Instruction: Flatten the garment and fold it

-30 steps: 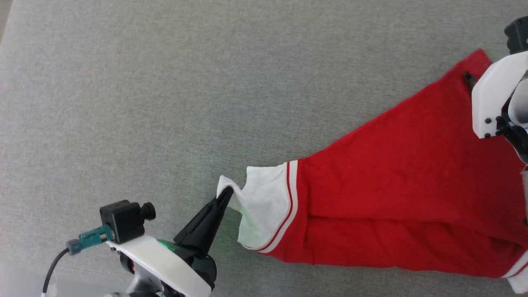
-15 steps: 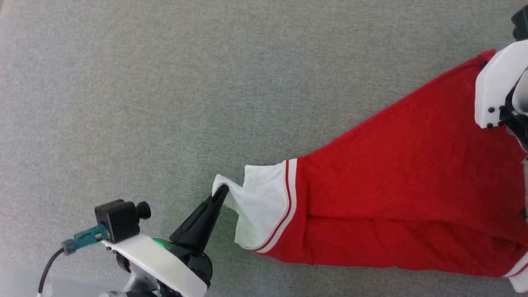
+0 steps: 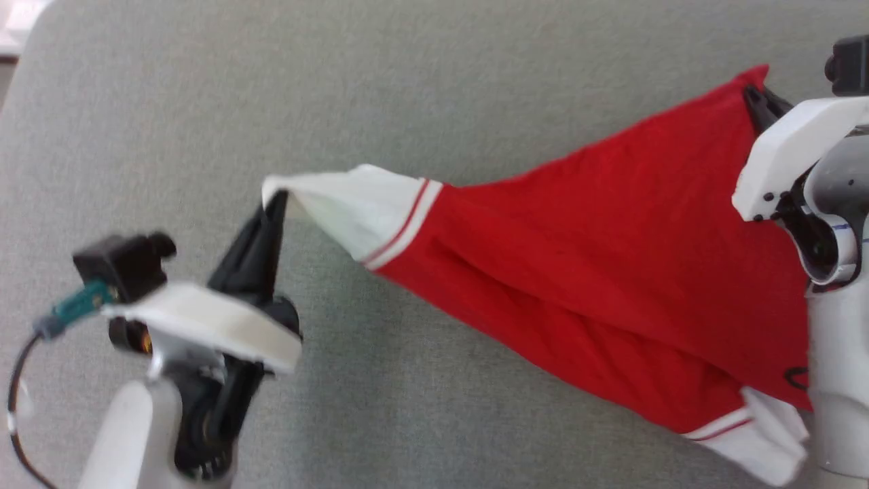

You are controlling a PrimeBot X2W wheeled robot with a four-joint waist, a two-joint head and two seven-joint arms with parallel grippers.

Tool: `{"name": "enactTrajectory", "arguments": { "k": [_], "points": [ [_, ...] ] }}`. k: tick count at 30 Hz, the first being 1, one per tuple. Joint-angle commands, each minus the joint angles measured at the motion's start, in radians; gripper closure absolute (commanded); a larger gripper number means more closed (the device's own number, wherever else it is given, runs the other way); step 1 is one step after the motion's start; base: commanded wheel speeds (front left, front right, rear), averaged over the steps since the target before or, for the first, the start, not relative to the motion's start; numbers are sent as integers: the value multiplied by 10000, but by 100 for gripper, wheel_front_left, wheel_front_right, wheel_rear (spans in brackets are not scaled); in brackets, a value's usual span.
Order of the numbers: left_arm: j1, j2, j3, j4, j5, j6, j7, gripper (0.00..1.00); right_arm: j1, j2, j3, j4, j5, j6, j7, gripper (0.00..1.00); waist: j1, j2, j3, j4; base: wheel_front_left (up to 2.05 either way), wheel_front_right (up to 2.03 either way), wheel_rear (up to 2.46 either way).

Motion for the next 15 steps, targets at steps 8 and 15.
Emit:
{"name": "enactTrajectory", "arguments": {
  "k": [8,15],
  "points": [
    [-2649,620,-159,733,911,194,732,100,-547,493,204,-441,238,-7,-1209,100,0,2,-1974,-1212,0,0,0],
    [-5338,1290,-143,1340,1218,56,1756,100,-1963,453,533,-626,306,-7,-1219,100,0,2,-2304,-1579,0,0,0]
  ]
}}
